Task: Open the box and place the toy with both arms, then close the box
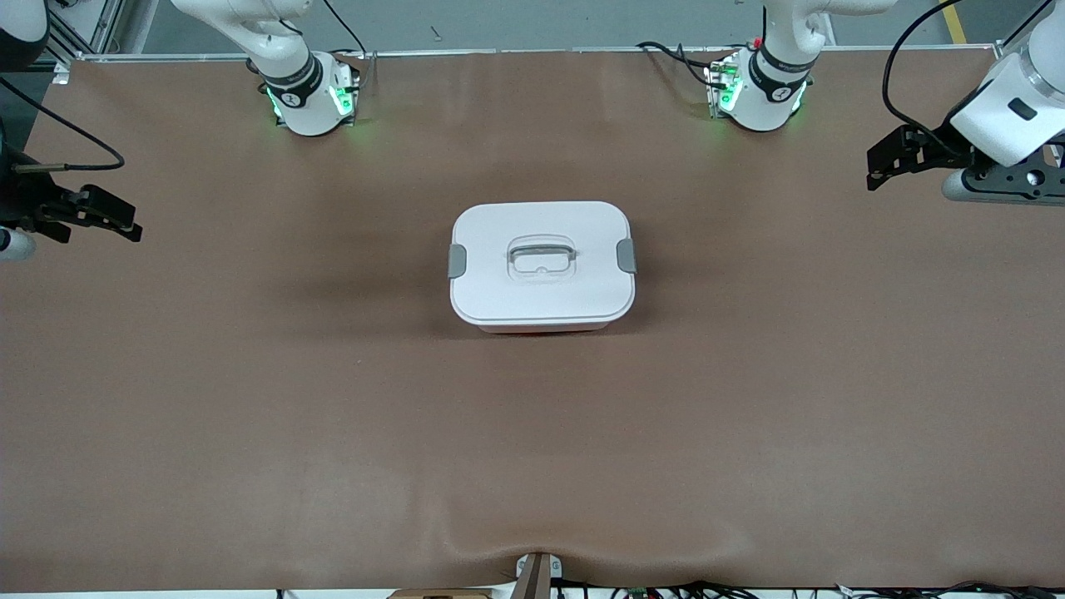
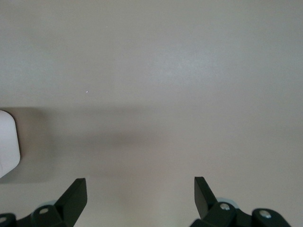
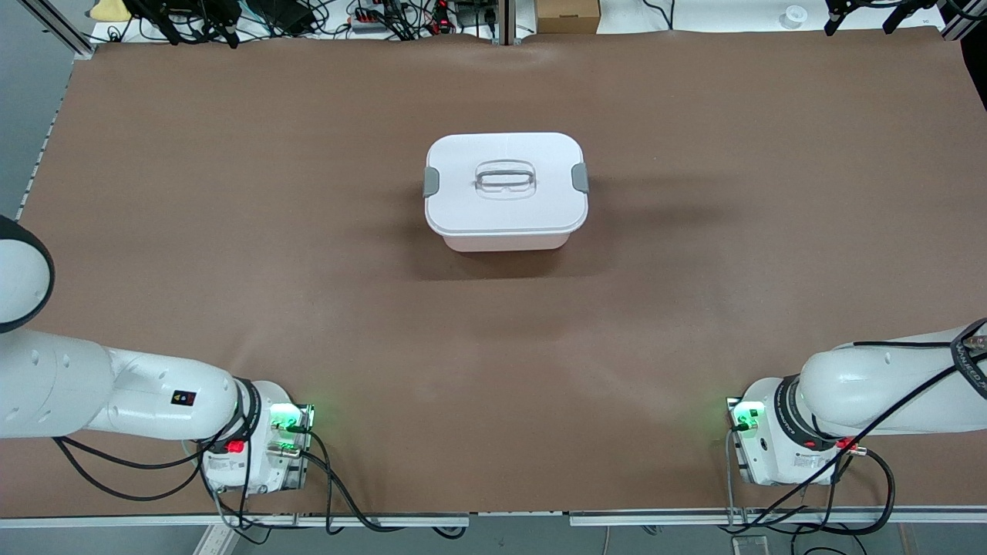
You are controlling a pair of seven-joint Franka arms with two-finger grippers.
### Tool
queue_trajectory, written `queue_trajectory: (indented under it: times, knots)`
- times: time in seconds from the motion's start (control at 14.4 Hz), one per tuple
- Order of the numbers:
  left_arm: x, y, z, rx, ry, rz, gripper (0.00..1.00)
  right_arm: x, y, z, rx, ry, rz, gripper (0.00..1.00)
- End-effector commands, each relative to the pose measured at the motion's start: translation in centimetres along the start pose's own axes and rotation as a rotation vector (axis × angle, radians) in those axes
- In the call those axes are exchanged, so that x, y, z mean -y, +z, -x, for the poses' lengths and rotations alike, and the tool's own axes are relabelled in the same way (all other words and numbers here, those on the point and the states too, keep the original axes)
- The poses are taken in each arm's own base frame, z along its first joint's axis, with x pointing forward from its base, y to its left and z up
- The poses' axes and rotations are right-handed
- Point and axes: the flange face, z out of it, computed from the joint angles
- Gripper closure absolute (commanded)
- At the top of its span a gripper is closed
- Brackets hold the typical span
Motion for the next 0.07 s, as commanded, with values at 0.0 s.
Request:
queue_trajectory:
  times: [0.0]
  knots:
    - [0.36, -0.96, 0.72, -0.022, 0.011, 0.003, 0.00, 0.26, -0.64, 0.46, -0.003, 0.016, -0.014, 0.00]
